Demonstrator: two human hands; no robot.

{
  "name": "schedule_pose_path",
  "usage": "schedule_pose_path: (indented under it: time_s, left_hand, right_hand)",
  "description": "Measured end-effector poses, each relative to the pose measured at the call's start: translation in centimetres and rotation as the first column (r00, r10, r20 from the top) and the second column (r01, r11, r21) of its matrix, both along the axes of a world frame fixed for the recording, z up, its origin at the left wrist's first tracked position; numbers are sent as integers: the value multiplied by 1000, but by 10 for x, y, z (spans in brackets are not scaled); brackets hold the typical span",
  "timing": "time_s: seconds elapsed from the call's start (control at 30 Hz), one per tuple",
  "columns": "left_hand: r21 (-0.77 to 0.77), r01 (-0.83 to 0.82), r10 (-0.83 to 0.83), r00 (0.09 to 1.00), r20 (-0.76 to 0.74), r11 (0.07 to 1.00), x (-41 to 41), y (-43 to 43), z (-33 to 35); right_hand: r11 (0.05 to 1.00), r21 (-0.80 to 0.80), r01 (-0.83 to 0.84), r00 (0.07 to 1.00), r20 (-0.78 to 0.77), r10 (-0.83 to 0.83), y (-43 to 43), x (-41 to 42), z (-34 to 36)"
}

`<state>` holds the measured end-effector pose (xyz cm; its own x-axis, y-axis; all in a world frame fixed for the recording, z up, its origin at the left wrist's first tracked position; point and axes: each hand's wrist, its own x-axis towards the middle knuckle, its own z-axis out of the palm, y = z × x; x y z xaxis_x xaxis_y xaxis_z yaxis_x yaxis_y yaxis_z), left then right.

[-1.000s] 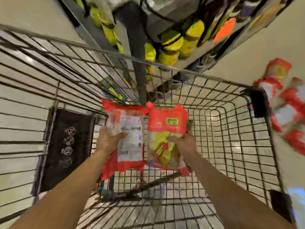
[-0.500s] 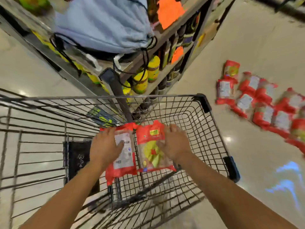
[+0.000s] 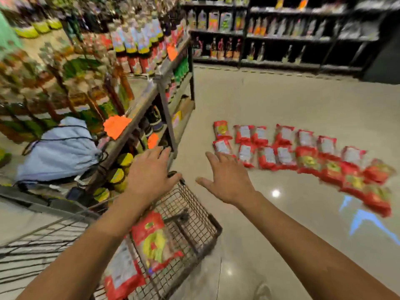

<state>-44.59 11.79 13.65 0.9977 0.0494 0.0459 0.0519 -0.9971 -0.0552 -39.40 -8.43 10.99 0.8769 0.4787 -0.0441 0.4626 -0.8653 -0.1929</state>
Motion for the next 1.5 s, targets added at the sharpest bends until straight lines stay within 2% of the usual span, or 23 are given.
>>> schedule_pose_path:
  time_s: [0.17, 0.3, 0.5, 0.7, 0.87, 1.0, 1.13, 1.33, 1.5]
  left_hand:
    - [4, 126, -126, 989, 83, 992, 71, -125, 27]
    - [25, 180, -181, 979, 89, 983, 119, -212, 28]
    - [19, 207, -208, 976, 60, 978, 178, -276, 19]
    - [-2, 182, -182, 983, 7, 983, 256, -277, -5]
    - [-53, 169, -169, 986, 4, 984, 359, -254, -54]
    - [-112, 119, -133, 982, -133, 987, 445, -232, -97]
    - [-107, 123, -143, 969, -203, 987, 521, -209, -135]
    - [-193, 43, -104, 944, -314, 980, 632, -196, -202]
    - [-256, -76, -42, 903, -427, 964, 722, -195, -315]
  right_hand:
    - [992, 31, 119, 991, 61, -121, -132, 44, 21]
    - [983, 71, 171, 982, 72, -176, -218, 83, 25]
    - [973, 60, 224, 974, 27, -226, -289, 145, 11]
    - [973, 73, 220, 975, -50, -217, -291, 232, -7]
    - [968, 45, 248, 964, -109, -242, -275, 322, -38]
    - [962, -48, 267, 946, -177, -272, -260, 398, -66]
    - [957, -109, 270, 921, -260, -290, -240, 474, -99]
    - [951, -79, 300, 868, -389, -307, -217, 588, -174]
    - [917, -27, 397, 763, -546, -347, -213, 683, -285]
